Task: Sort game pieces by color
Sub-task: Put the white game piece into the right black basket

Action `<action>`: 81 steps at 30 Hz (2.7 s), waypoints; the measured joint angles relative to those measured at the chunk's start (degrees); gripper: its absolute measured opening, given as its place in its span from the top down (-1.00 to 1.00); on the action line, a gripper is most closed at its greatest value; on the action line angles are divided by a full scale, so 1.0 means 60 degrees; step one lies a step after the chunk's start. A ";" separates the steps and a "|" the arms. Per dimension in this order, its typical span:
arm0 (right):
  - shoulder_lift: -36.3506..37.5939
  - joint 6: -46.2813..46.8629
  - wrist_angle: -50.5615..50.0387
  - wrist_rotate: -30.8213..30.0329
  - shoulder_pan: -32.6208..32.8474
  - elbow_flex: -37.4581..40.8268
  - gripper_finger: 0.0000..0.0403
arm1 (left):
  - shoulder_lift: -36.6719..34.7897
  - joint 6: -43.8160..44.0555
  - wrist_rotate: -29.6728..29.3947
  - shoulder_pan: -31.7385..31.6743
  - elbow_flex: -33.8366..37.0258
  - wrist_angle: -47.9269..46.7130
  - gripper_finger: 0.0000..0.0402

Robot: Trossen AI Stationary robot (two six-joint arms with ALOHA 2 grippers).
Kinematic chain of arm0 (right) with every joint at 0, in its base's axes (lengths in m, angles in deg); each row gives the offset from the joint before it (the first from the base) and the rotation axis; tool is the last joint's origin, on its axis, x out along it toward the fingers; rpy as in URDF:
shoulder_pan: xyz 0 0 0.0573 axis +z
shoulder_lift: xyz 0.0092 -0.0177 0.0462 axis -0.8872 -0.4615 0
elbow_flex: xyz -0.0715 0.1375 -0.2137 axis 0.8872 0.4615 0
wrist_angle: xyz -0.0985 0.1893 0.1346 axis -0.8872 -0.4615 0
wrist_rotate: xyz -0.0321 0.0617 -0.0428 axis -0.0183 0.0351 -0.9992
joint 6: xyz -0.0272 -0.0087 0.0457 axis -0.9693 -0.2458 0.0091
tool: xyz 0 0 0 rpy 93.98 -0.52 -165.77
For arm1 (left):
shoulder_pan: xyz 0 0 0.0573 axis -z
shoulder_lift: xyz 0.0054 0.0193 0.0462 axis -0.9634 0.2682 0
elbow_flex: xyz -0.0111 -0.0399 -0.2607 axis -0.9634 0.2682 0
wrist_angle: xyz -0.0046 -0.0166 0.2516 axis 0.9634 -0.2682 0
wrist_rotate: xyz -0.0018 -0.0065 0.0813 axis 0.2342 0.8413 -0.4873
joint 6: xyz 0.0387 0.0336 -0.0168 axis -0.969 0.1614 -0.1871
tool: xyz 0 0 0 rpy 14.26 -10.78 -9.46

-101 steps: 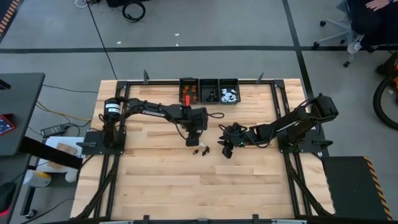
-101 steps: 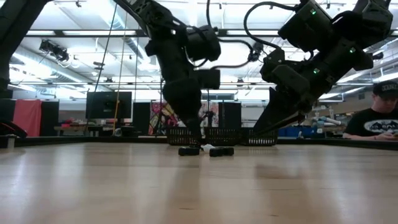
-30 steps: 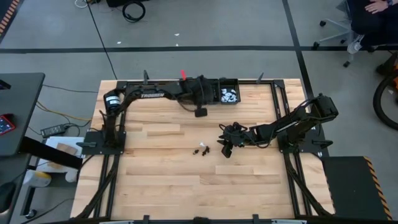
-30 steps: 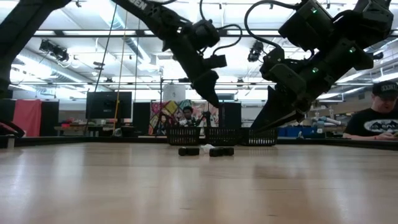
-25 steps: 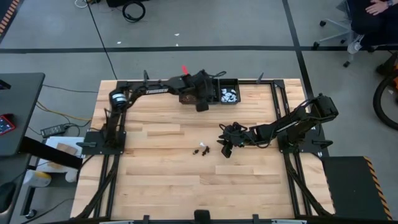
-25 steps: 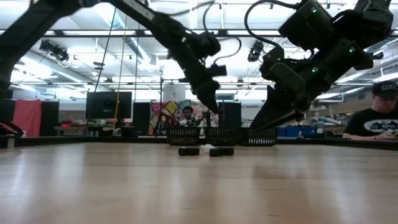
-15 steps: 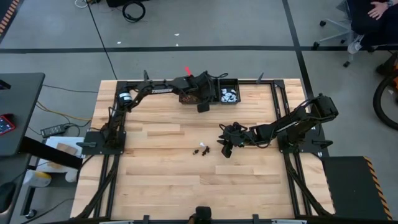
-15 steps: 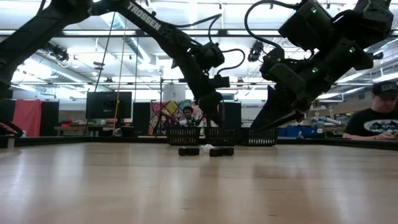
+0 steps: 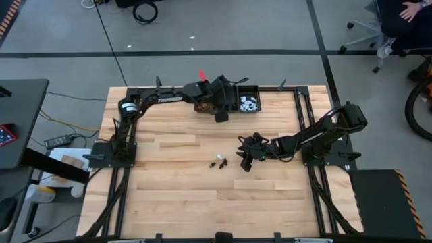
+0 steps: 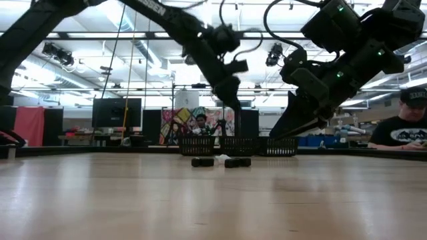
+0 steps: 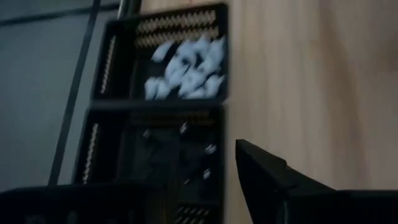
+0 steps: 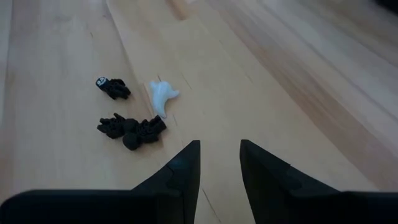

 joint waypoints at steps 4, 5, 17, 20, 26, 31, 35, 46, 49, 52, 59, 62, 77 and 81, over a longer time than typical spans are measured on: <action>0.0000 -0.0056 0.0008 -0.0057 0.0017 0.0000 0.41 | -0.0389 0.0033 -0.0005 0.0378 0.0273 0.0357 0.42; 0.0000 -0.0056 0.0001 -0.0054 0.0014 0.0000 0.41 | -0.0591 0.0040 -0.0013 0.0482 0.0599 0.0553 0.43; 0.0015 -0.2001 0.0690 0.0902 -0.0315 0.0004 0.41 | -0.4769 0.1982 -0.0492 0.2398 0.7422 0.3895 0.49; 0.0018 -0.2753 0.1497 0.1009 -0.0318 0.0004 0.41 | -0.5938 0.2627 -0.0553 0.2999 0.8837 0.4362 0.49; 0.0018 -0.3682 0.2738 0.1095 -0.0307 0.0000 0.41 | -0.7660 0.3631 -0.0614 0.3987 1.1239 0.6171 0.49; -0.0001 -0.4038 0.3303 0.1199 -0.0300 0.0000 0.40 | -0.8505 0.4125 -0.0715 0.4440 1.2225 0.6691 0.49; -0.0250 -0.4063 0.3501 0.1199 -0.0289 -0.0173 0.34 | -0.8948 0.4078 -0.1291 0.4686 1.2505 0.6724 0.49; -0.1986 -0.4813 0.3367 0.1304 -0.0205 -0.1711 0.08 | -0.9182 0.3799 -0.1672 0.4811 1.2506 0.6517 0.49; -0.1969 -0.4689 0.3098 0.1300 -0.0174 -0.1710 0.00 | -0.9182 0.3682 -0.1672 0.4808 1.2506 0.6574 0.49; -0.1970 -0.4479 0.2825 0.1475 -0.0041 -0.1705 -0.09 | -0.9182 0.3459 -0.1668 0.4809 1.2506 0.6651 0.49; -0.2539 -0.4561 0.2699 0.1121 0.0383 -0.1662 -0.17 | -0.9158 0.3175 -0.1665 0.4803 1.2506 0.6663 0.49; -0.2777 -0.4488 0.2817 0.0340 0.0399 -0.1675 -0.16 | -0.9091 0.2792 -0.1664 0.4752 1.2513 0.6736 0.49; -0.3769 -0.3300 0.0648 -0.0033 0.0034 -0.3470 -0.14 | -0.9095 0.3010 -0.1651 0.4687 1.2506 0.6823 0.49; -0.3840 -0.3116 -0.1190 -0.0574 0.0042 -0.4179 -0.14 | -0.9095 0.3005 -0.1662 0.4663 1.2506 0.6863 0.49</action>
